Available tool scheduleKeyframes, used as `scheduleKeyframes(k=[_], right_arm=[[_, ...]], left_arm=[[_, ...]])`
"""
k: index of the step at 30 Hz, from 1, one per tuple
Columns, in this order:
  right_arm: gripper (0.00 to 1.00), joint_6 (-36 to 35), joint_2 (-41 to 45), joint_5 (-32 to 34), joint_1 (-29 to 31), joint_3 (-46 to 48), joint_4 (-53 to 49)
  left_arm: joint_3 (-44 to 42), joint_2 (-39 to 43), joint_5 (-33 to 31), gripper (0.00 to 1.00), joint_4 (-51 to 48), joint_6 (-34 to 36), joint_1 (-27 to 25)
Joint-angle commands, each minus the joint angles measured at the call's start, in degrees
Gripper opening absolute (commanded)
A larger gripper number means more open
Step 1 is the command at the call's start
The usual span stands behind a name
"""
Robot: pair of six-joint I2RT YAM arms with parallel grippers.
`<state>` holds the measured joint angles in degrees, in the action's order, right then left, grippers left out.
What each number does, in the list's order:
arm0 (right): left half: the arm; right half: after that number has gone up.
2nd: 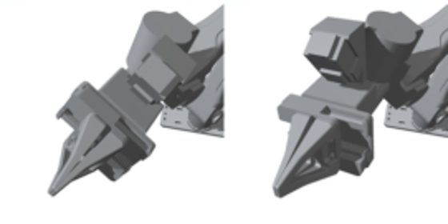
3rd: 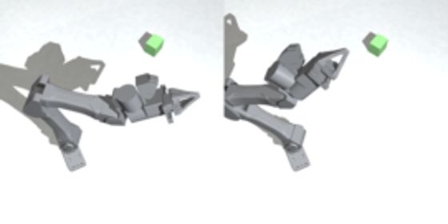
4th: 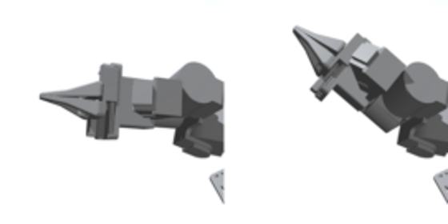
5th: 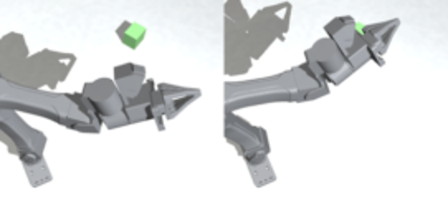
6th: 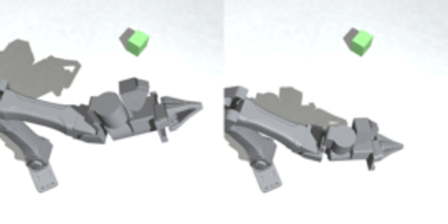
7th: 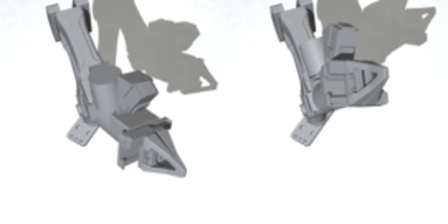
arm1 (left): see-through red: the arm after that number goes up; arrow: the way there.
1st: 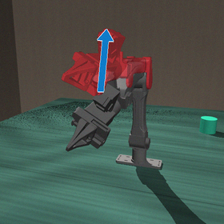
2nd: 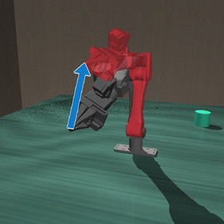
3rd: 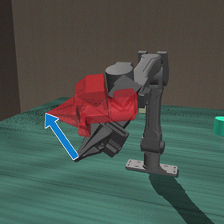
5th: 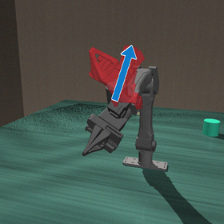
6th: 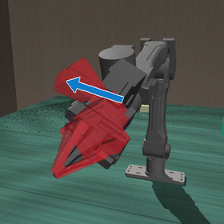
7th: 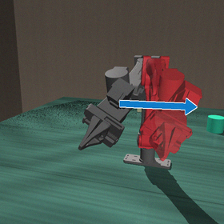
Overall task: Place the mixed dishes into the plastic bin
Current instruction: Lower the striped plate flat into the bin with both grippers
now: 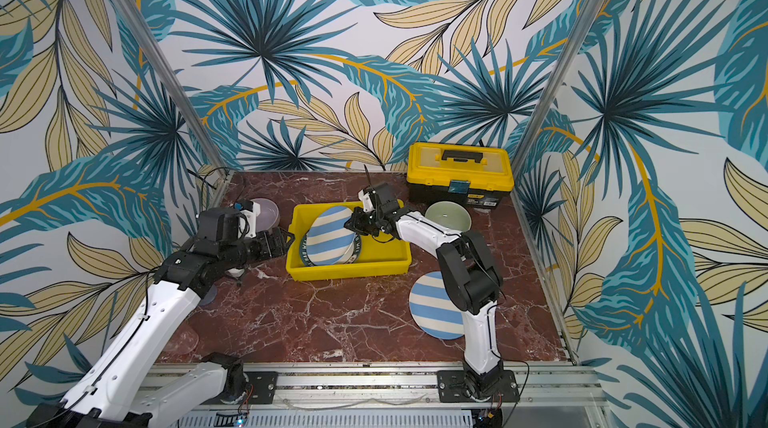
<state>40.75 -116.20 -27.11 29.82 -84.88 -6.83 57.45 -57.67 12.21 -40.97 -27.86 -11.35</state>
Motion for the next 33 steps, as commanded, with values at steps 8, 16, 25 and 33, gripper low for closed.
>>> scheduleKeyframes(k=[8, 16, 25, 33], right_arm=[[0.26, -0.94, -2.08, -1.00, 0.20, 1.22, 0.08], [0.40, -6.99, -1.57, 8.88, 0.24, -1.68, -14.37], [0.47, -7.65, -4.15, 14.05, 1.35, -5.67, -19.50], [0.52, -8.01, -6.82, 16.04, 2.85, -9.42, -23.06]], left_arm=[[-0.50, 0.19, 0.01, 0.94, 0.01, 0.26, 0.57], [-0.67, -0.52, 0.40, 0.94, 0.63, -0.05, 0.54], [-0.94, -0.87, 1.04, 0.94, 1.07, -0.09, 0.55], [-1.29, -0.60, 1.21, 0.94, 1.01, 0.25, 0.63]])
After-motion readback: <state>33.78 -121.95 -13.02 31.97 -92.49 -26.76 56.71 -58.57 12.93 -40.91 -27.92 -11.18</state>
